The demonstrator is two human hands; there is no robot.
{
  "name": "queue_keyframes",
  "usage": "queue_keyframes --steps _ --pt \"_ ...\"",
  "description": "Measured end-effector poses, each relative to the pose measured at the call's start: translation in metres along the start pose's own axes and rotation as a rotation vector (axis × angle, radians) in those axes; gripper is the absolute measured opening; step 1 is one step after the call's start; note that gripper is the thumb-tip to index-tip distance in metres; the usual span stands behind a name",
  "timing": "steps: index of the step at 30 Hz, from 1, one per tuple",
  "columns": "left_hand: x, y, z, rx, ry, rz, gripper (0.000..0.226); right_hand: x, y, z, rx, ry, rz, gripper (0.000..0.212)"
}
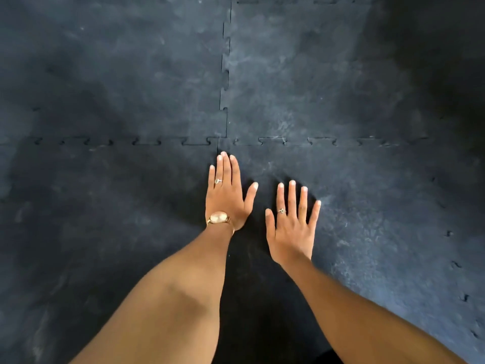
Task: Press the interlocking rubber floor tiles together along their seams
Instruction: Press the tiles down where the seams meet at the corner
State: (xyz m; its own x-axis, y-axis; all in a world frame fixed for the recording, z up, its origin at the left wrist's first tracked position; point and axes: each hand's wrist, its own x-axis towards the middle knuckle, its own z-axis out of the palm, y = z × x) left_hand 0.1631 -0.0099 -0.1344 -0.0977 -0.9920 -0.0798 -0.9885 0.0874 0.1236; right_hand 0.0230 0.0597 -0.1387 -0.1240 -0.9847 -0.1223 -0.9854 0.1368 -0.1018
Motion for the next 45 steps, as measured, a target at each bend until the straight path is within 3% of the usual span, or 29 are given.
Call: queue_keyframes --steps 24,29,33,45 --pt "-0.002 0.009 -0.007 0.12 -0.014 0.004 0.071 -0.001 0.003 -0.006 0.069 -0.022 -0.031 0.062" --pt "-0.079 0.036 0.009 -0.011 0.038 -0.059 0.065 -0.012 0.042 -0.01 0.093 -0.056 -0.194 0.062" --pt "-0.118 0.053 0.017 -0.017 0.07 -0.054 0.065 -0.035 0.083 -0.011 -0.038 -0.077 -0.243 0.067" --pt "-0.11 0.051 0.016 0.049 -0.069 -0.081 0.067 -0.029 0.085 -0.017 -0.045 -0.151 -0.268 0.068"
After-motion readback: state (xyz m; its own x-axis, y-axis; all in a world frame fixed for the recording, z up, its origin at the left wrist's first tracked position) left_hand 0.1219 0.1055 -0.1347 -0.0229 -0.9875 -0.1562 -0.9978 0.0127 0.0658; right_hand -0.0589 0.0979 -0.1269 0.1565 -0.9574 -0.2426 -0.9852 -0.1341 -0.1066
